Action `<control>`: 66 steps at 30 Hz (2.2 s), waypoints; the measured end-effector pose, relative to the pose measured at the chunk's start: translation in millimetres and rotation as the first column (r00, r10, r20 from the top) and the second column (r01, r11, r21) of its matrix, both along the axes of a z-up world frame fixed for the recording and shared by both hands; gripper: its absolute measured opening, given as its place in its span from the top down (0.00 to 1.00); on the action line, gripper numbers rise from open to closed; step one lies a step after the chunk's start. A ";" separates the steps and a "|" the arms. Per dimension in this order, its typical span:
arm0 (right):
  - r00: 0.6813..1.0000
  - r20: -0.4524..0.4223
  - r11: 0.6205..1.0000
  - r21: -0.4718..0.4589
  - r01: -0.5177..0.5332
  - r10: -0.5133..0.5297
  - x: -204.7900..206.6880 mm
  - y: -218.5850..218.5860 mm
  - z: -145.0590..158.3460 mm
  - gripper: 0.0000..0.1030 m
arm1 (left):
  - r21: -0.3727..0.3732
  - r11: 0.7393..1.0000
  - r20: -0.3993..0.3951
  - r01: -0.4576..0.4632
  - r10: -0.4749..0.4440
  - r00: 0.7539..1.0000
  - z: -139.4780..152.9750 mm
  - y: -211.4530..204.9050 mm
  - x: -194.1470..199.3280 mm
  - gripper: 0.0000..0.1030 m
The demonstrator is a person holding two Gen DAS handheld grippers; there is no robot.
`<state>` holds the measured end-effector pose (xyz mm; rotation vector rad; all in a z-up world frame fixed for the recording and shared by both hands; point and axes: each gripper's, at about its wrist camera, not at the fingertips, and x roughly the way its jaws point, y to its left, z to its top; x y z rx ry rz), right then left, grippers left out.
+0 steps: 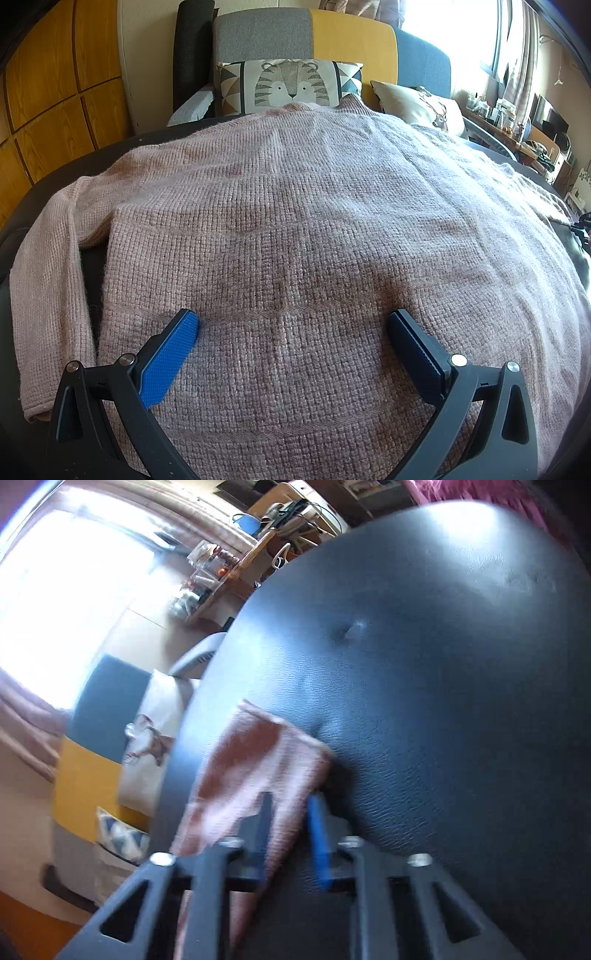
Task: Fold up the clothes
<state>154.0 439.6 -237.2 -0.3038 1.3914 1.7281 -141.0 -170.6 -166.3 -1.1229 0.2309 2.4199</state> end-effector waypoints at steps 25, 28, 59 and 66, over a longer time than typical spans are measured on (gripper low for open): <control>0.998 0.013 0.981 -0.183 0.069 -0.067 -12.1 -63.6 31.5 0.75 | 0.013 1.000 0.002 0.003 -0.003 1.000 0.1 -1.8 0.1 0.00; 0.985 0.005 0.981 -0.098 -0.169 0.170 -61.5 -109.0 48.3 0.75 | 0.012 1.000 0.002 0.002 -0.002 1.000 0.6 -1.5 1.0 0.00; 0.324 0.652 0.195 0.264 -0.945 0.686 -274.7 -478.3 68.5 0.73 | -0.214 0.967 -0.272 -0.136 0.075 0.959 42.6 -98.3 26.5 0.00; 0.326 0.646 0.198 0.266 -0.944 0.690 -273.0 -478.4 69.1 0.72 | -0.362 0.932 -0.283 0.001 -0.111 0.953 26.2 -135.4 33.4 0.00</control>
